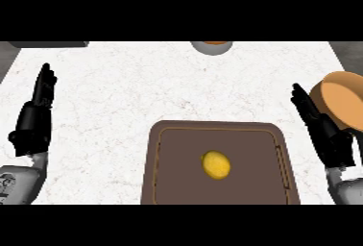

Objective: Pick the lemon from the tray and place it in the pot

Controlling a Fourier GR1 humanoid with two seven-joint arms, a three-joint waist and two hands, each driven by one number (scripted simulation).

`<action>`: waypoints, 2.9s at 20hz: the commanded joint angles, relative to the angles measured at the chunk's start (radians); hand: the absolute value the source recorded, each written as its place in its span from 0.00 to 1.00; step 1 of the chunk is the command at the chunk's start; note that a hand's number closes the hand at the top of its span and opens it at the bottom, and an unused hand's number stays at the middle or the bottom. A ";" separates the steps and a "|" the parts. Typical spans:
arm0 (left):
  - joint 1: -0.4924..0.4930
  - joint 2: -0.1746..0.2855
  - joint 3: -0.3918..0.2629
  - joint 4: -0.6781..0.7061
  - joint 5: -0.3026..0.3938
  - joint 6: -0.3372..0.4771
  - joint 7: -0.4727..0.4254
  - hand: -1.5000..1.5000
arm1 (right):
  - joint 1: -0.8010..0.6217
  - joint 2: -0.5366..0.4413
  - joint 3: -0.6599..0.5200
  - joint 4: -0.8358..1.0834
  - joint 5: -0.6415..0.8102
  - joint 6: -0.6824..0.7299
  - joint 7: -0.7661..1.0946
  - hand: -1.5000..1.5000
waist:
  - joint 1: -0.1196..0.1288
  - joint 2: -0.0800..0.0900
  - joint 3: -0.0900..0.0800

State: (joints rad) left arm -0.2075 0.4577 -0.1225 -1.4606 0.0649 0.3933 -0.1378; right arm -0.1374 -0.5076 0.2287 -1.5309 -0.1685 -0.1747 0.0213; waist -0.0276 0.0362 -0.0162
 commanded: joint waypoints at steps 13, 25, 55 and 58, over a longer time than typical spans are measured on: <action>0.160 -0.200 -0.050 -0.027 0.178 -0.106 -0.078 0.50 | 0.097 0.073 -0.141 -0.053 -0.052 0.240 -0.957 0.00 | 0.022 -0.036 0.019; 0.202 -0.220 -0.089 -0.127 0.128 -0.074 -0.003 0.50 | 0.320 -0.150 -0.108 -0.276 0.306 0.215 -0.844 0.00 | 0.019 -0.042 0.013; 0.227 -0.314 -0.036 -0.171 0.027 -0.132 0.016 0.50 | 0.157 0.174 0.189 -0.169 0.986 0.343 -0.262 0.00 | 0.029 -0.037 0.016; 0.193 -0.313 -0.018 -0.160 0.023 -0.143 0.062 0.50 | 0.161 0.203 0.183 -0.074 1.040 0.254 -0.324 0.00 | 0.029 -0.037 0.016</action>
State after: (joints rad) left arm -0.0199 0.1418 -0.1524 -1.5721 0.1025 0.2563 -0.1273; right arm 0.0271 -0.3360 0.4302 -1.6928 0.8297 0.1304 -0.2479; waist 0.0012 -0.0003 -0.0001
